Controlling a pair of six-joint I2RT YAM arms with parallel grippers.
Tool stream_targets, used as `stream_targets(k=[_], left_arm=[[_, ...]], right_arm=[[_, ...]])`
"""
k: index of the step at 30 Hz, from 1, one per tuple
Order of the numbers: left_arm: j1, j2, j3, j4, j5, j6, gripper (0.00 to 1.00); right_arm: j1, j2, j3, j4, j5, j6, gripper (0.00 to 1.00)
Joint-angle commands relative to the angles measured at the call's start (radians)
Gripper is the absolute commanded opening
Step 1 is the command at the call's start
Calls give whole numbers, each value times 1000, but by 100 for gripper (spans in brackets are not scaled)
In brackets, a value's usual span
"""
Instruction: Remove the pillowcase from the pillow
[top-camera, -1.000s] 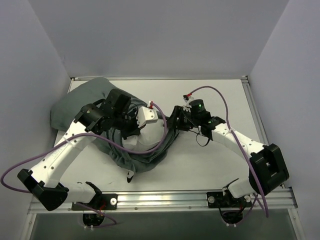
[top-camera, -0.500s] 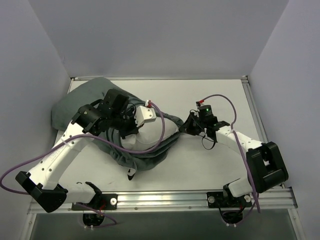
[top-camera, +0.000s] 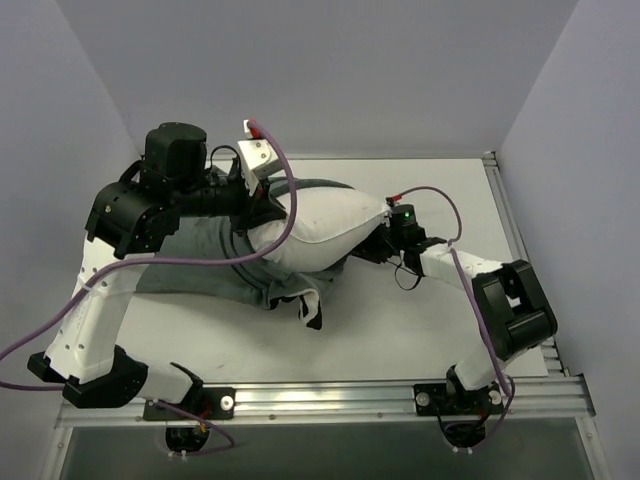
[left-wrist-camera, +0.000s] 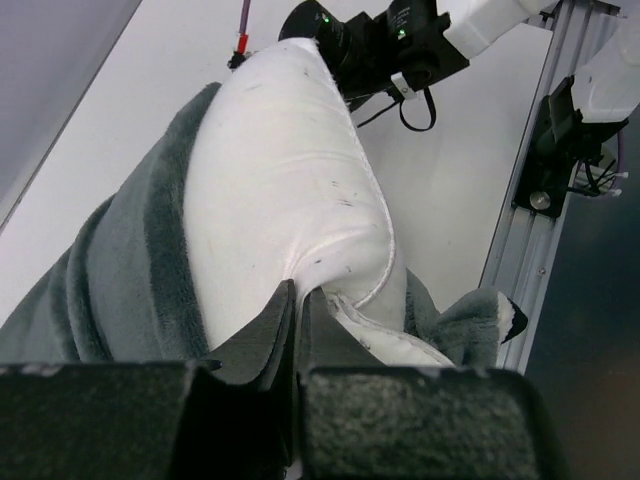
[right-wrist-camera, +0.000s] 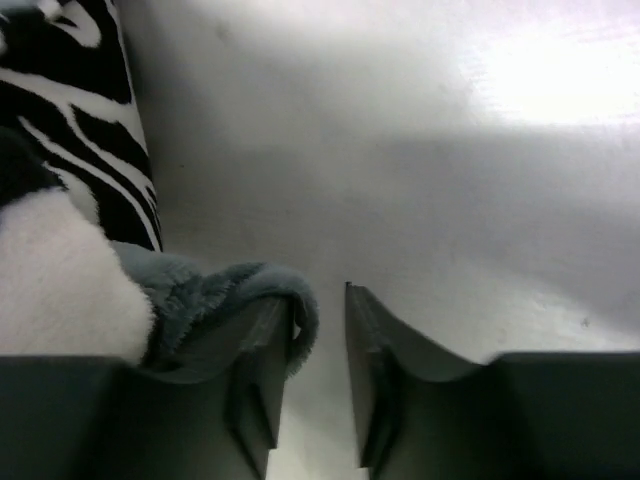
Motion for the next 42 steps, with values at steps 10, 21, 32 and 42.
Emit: stream_targets(k=[10, 21, 32, 42], left_arm=[[5, 23, -278, 323, -147, -117, 2], [-111, 121, -283, 369, -180, -132, 2], [-154, 141, -309, 374, -163, -136, 2], [-162, 172, -248, 377, -143, -140, 2]], right_arm=[[-114, -411, 254, -585, 295, -52, 80], [108, -561, 7, -238, 353, 502, 100], [246, -394, -28, 25, 475, 692, 100], [369, -169, 13, 169, 446, 778, 100]])
